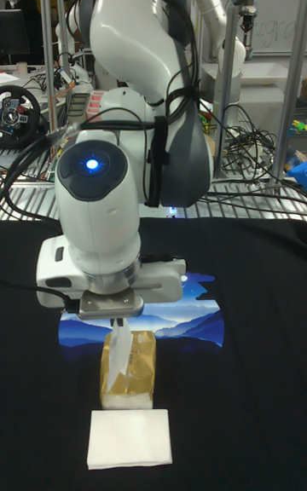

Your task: Pull out a napkin

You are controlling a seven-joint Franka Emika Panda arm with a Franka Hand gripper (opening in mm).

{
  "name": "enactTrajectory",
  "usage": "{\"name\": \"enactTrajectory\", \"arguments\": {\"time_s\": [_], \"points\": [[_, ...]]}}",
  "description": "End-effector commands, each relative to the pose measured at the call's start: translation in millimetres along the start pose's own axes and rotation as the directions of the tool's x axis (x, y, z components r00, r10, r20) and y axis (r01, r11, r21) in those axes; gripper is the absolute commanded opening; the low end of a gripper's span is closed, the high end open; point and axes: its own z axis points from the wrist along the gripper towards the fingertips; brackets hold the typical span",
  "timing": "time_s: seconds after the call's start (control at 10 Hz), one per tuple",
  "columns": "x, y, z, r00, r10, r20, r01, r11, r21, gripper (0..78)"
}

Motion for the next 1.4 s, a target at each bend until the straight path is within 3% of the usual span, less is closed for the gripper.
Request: {"name": "enactTrajectory", "arguments": {"time_s": [0.1,0.4,0.9,1.2,1.4], "points": [[1.5,4.0,-7.3,1.000,0.005,-0.003,-0.005,1.000,0.004,1.1],[3.0,12.0,-21.6,0.999,0.017,-0.031,-0.017,1.000,0.011,1.1],[4.0,12.1,-25.1,0.999,0.020,-0.033,-0.019,1.000,0.024,1.1],[2.4,5.7,-30.7,1.000,-0.002,-0.030,0.005,0.997,0.077,1.1],[0.7,0.1,-33.6,1.000,-0.009,-0.028,0.011,0.996,0.085,1.1]]}}
